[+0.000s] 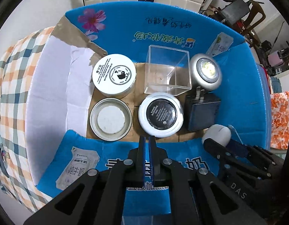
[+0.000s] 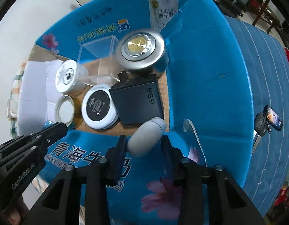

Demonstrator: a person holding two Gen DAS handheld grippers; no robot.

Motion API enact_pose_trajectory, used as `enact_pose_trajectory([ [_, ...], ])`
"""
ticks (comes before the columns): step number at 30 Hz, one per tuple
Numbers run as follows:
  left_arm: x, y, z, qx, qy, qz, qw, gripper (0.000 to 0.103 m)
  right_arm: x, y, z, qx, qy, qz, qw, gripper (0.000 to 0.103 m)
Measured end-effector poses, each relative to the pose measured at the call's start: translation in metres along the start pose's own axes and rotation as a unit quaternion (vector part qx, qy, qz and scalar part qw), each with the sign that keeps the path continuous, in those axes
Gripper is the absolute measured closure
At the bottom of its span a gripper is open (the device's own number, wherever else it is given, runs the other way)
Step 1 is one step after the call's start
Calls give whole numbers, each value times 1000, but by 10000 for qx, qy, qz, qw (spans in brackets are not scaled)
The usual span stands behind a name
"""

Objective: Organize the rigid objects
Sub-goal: 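Carry the white earbud case into the blue box with the right tool and release it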

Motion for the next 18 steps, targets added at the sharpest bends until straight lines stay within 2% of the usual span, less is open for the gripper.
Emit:
enact_pose_trajectory([
  [12, -4, -8, 0, -103, 171, 18, 9998, 100, -4, 2, 2, 174, 21, -112, 9998, 62],
  [16, -2, -16, -3, -243, 181, 11, 9995, 100, -5, -8, 4, 239, 92, -63, 9997, 57],
  [17, -1, -21, -4, -295, 190, 41, 9994, 99, -5, -11, 4, 232, 97, -51, 9997, 54],
  [18, 0, -26, -7, -356, 214, 71, 9991, 92, -5, -16, 3, 255, 85, -13, 9996, 53],
])
Point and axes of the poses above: each gripper's, at about its wrist camera, not at the fingertips, and y roughly the way its jaws point, z to its right, x to its underside, the point moved 6 cm from there along y, roughly the way its jaws point, and after that the axes turned 9 degrees about y, right-handed, at the moved point
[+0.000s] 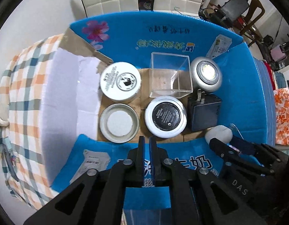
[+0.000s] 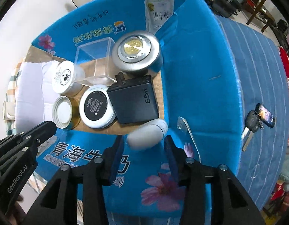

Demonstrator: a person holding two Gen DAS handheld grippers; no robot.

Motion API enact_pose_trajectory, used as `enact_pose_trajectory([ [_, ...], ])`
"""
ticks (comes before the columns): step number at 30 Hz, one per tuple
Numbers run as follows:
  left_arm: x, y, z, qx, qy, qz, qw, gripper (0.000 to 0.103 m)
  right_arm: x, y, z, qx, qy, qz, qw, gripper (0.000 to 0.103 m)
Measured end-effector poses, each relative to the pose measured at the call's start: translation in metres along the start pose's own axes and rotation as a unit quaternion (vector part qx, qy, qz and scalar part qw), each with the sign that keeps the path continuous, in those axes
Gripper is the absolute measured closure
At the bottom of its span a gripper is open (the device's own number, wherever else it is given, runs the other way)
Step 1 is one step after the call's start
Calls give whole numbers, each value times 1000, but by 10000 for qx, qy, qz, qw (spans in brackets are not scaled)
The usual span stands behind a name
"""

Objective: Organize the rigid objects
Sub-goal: 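Carry the white earbud case into the blue box with the right tool and release it, then lift the right tool out of the box and move both tools to the keys and lighter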

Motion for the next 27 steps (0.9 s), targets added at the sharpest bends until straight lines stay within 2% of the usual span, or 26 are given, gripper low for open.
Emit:
enact_pose_trajectory([
  [1, -2, -5, 2, -43, 9, 42, 10000, 78, 0, -3, -2, 24, -26, 35, 10000, 51],
  [2, -1, -9, 1, -52, 9, 92, 9999, 71, 0, -8, -3, 62, -67, 91, 9999, 44],
  [4, -2, -23, 1, -16, 3, 265, 9996, 42, 1, -18, -5, 62, -90, 209, 9997, 30],
  [7, -3, -37, -5, -113, 1, 447, 9989, 23, 3, -35, -7, 87, -101, 393, 9991, 29],
  [10, -2, -54, -12, -91, -24, 578, 9983, 7, 9, -51, -10, 67, -125, 510, 9986, 23],
  [11, 0, -59, -10, -109, -5, 615, 9980, 7, 11, -57, -11, 69, -139, 565, 9983, 16],
  [13, 0, -68, -10, -115, 33, 697, 9975, 7, 15, -70, -13, 38, -170, 683, 9975, 9],
  [18, 7, -88, -8, -151, 139, 833, 9963, 1, 26, -97, -21, -9, -197, 944, 9953, 8],
  [27, 12, -128, 17, -98, 180, 1172, 9929, 1, 40, -145, -5, -292, -167, 1245, 9916, 8],
])
Point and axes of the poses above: each gripper's, at about its wrist camera, not at the fingertips, and y roughly the way its jaws point, z to its right, x to its underside, the point moved 6 cm from there along y, roughly the way its jaws point, and after that the axes turned 9 degrees about y, right-handed, at the moved point
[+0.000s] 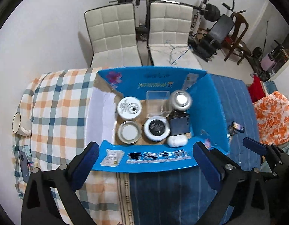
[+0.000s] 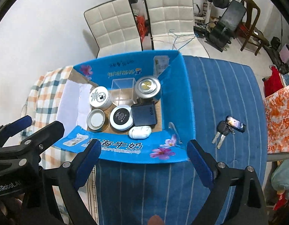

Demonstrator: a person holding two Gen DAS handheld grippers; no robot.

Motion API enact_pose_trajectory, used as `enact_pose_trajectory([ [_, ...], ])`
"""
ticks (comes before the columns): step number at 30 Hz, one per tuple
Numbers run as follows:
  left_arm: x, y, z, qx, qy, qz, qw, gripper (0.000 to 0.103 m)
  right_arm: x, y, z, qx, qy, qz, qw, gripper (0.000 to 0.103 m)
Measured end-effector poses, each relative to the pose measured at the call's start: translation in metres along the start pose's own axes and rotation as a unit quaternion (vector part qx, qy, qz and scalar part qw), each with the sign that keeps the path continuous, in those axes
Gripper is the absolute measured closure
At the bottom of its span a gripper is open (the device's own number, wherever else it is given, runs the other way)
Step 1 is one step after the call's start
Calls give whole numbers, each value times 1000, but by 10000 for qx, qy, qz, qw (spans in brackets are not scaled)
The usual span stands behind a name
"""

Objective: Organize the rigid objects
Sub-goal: 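Lift the right tool out of the box and move both tools to the keys and lighter, then grasp the car keys with the left tool while the right tool grasps the lighter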

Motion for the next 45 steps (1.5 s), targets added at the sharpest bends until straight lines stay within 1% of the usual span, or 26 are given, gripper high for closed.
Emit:
enact_pose_trajectory([
  [4, -8, -11, 30, 86, 33, 217, 9997, 1, -3, -27, 37, -58, 281, 159, 9995, 8],
  [5, -12, -11, 44, 145, 60, 260, 9995, 1, -4, -34, 56, -9, 399, 214, 9990, 8],
  [8, -17, -9, 81, 307, 189, 324, 9988, 1, -5, -46, 105, 228, 659, 284, 9972, 8],
  [9, -20, -6, 102, 382, 280, 323, 9984, 1, -4, -48, 123, 335, 756, 271, 9962, 8],
  [11, -23, 0, 131, 505, 424, 304, 9974, 1, -2, -50, 171, 671, 980, 240, 9926, 8],
  [12, -25, 6, 156, 605, 581, 260, 9961, 1, -1, -49, 191, 773, 1075, 227, 9909, 8],
  [13, -24, 10, 169, 649, 671, 219, 9954, 1, 0, -47, 208, 854, 1154, 195, 9894, 8],
  [14, -24, 16, 187, 717, 781, 171, 9942, 1, 2, -43, 233, 966, 1274, 117, 9871, 8],
  [15, -23, 24, 207, 805, 895, 121, 9926, 1, 4, -40, 248, 1003, 1348, 68, 9858, 8],
  [17, -20, 45, 242, 867, 1081, -33, 9903, 1, 6, -30, 282, 1007, 1488, -74, 9837, 8],
  [19, -17, 67, 266, 935, 1167, -197, 9886, 1, 6, -20, 307, 1025, 1468, -173, 9837, 8],
  [21, -14, 97, 284, 983, 1106, -442, 9880, 1, 5, -6, 330, 1274, 1296, -232, 9831, 9],
  [22, -14, 114, 289, 960, 1039, -563, 9883, 1, 6, 2, 335, 1313, 1231, -272, 9833, 9],
  [24, -14, 149, 295, 884, 881, -855, 9885, 1, 3, 21, 348, 1148, 1093, -454, 9863, 9],
  [25, -13, 160, 296, 878, 848, -951, 9880, 1, 0, 30, 351, 1065, 1000, -525, 9879, 9],
  [27, -13, 190, 302, 840, 788, -1178, 9863, 2, -8, 47, 355, 1094, 703, -603, 9897, 9],
  [30, -10, 222, 306, 727, 735, -1476, 9836, 2, -22, 68, 354, 1112, 343, -646, 9911, 9],
  [32, -9, 239, 308, 611, 709, -1599, 9827, 2, -32, 80, 350, 1095, 140, -657, 9917, 9],
  [34, -9, 251, 311, 433, 773, -1668, 9820, 7, -40, 90, 344, 1101, 12, -653, 9918, 9],
  [36, -15, 249, 315, 256, 975, -1439, 9844, 12, -49, 99, 340, 1007, -63, -684, 9925, 9],
  [38, -16, 245, 316, 267, 1019, -1409, 9844, 28, -57, 108, 335, 896, -118, -712, 9934, 9],
  [39, -19, 239, 315, 265, 1023, -1366, 9850, 58, -60, 112, 332, 840, -146, -721, 9937, 9],
  [40, -22, 234, 312, 252, 1023, -1357, 9851, 78, -64, 116, 328, 763, -169, -734, 9942, 9],
  [41, -22, 233, 310, 248, 979, -1435, 9845, 78, -67, 120, 325, 681, -188, -753, 9947, 9],
  [42, -22, 232, 305, 359, 814, -1467, 9852, 78, -69, 123, 321, 618, -210, -775, 9949, 9],
  [45, -22, 228, 292, 516, 475, -1450, 9869, 78, -77, 138, 309, 427, -398, -872, 9945, 10],
])
Point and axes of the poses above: each gripper's, at about its wrist camera, not at the fingertips, and y roughly the way its jaws point, z to its right, x to its underside, the point moved 6 cm from there along y, roughly the way its jaws point, and after that the axes turned 9 degrees about y, right-handed, at the moved point
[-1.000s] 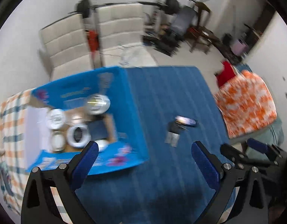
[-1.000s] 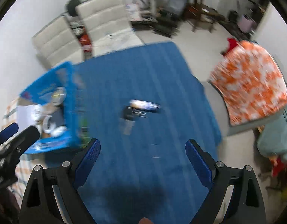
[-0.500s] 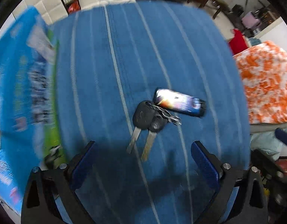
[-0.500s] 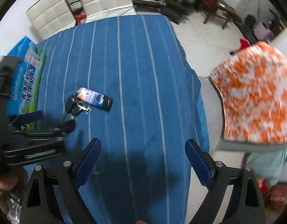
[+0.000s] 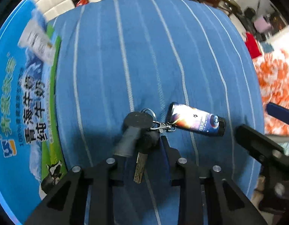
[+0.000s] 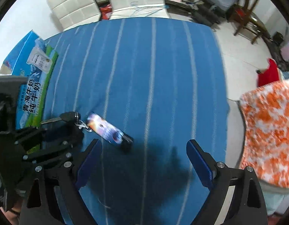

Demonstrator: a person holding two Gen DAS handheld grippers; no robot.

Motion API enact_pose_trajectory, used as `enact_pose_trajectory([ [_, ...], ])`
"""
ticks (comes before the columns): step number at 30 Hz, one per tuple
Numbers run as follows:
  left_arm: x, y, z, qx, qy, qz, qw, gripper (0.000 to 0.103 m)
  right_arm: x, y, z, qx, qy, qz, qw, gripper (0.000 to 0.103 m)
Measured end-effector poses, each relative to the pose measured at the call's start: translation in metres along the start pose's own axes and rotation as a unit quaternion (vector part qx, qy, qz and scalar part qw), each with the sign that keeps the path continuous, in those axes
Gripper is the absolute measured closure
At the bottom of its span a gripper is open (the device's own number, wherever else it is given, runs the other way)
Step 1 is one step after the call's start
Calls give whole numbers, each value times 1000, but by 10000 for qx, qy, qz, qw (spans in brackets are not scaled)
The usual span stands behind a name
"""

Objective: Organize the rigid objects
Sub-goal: 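Grasp the car keys with the left tool while the right tool grasps the lighter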

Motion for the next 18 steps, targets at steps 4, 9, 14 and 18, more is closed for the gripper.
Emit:
enact_pose_trajectory([
  [4, 7, -4, -6, 134, -214, -2, 9997, 78, -13, 21, -13, -173, -337, -248, 9990, 15],
  [9, 22, -10, -15, 195, -325, -16, 9993, 78, -16, 37, -21, -690, -654, -593, 9937, 17],
  [14, 34, -8, -33, 354, -663, -2, 9972, 78, -3, 52, -26, -441, -1637, -711, 9830, 25],
  [18, 38, -11, -41, 367, -676, 17, 9970, 78, 2, 55, -42, -213, -2097, -333, 9770, 25],
])
Point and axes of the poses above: each gripper's, at about its wrist camera, not at the fingertips, and y roughly the way its jaws point, z to its right, x to its underside, the point moved 6 cm from there along y, roughly the way its jaws point, and after that the axes turned 9 degrees about y, right-handed, at the moved point
